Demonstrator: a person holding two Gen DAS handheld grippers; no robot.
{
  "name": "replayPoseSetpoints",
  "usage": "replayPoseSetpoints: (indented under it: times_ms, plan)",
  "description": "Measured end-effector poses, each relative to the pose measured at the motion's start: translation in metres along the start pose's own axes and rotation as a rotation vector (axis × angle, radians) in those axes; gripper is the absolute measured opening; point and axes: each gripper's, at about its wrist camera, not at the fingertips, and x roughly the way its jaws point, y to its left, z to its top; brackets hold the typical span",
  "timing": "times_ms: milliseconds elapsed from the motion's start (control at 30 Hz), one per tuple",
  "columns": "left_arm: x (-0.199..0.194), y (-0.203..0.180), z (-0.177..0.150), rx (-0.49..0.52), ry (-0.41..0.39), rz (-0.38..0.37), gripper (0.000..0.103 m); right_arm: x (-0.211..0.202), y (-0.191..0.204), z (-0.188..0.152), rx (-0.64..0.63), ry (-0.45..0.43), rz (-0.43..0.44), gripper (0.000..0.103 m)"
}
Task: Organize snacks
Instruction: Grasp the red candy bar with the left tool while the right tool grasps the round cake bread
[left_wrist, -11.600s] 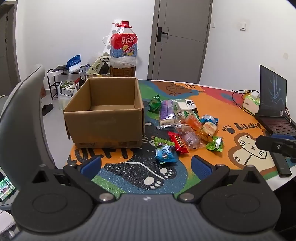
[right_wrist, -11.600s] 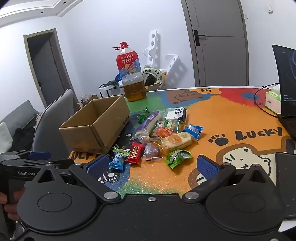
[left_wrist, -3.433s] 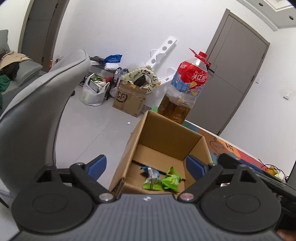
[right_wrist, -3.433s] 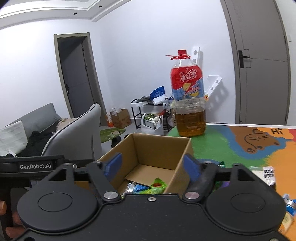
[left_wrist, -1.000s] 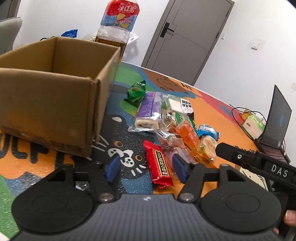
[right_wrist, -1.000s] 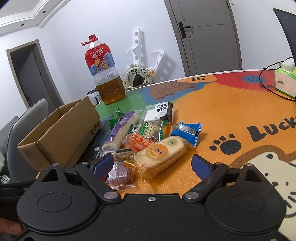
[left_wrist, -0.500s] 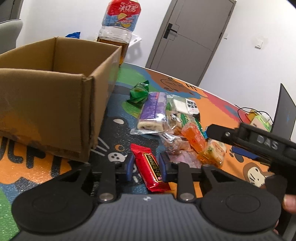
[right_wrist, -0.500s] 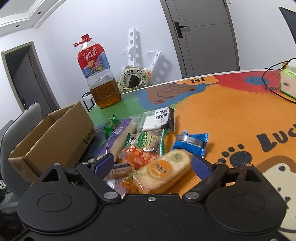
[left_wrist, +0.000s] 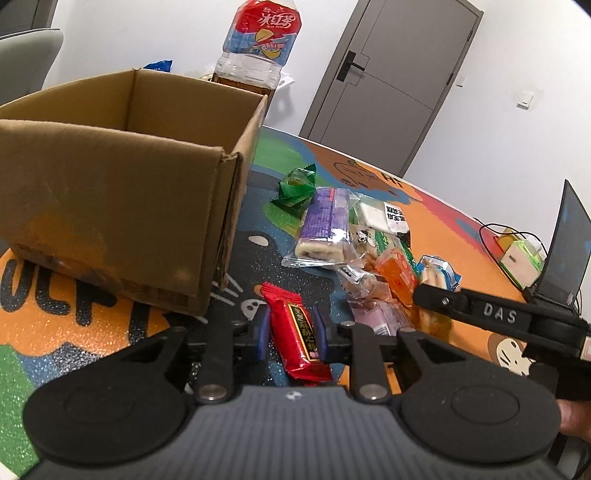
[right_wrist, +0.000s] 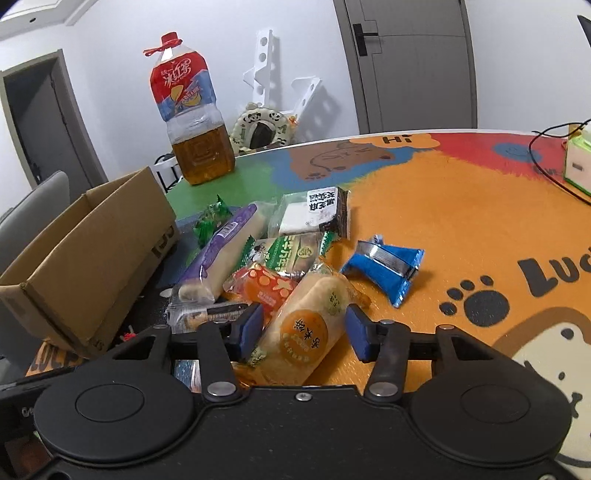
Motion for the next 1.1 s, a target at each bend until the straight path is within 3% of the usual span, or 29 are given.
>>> replayPoseSetpoints:
  times_ms: [433,800,1100]
  plan:
    - [-0.007,0.004,-0.001,0.008,0.012,-0.002,0.024,-0.025,-0.017,-0.011,0.003,0.001,-0.008,0.041]
    - [-0.003,0.001,0.001,-0.007,0.012,-0.011,0.028,-0.018,-0.011,-0.006,-0.004,-0.037,-0.016,0.067]
    - [-0.007,-0.007,-0.004,0.06,0.019,0.049,0.028,-0.017,-0.004,-0.018,-0.04,0.001,-0.026,0.068]
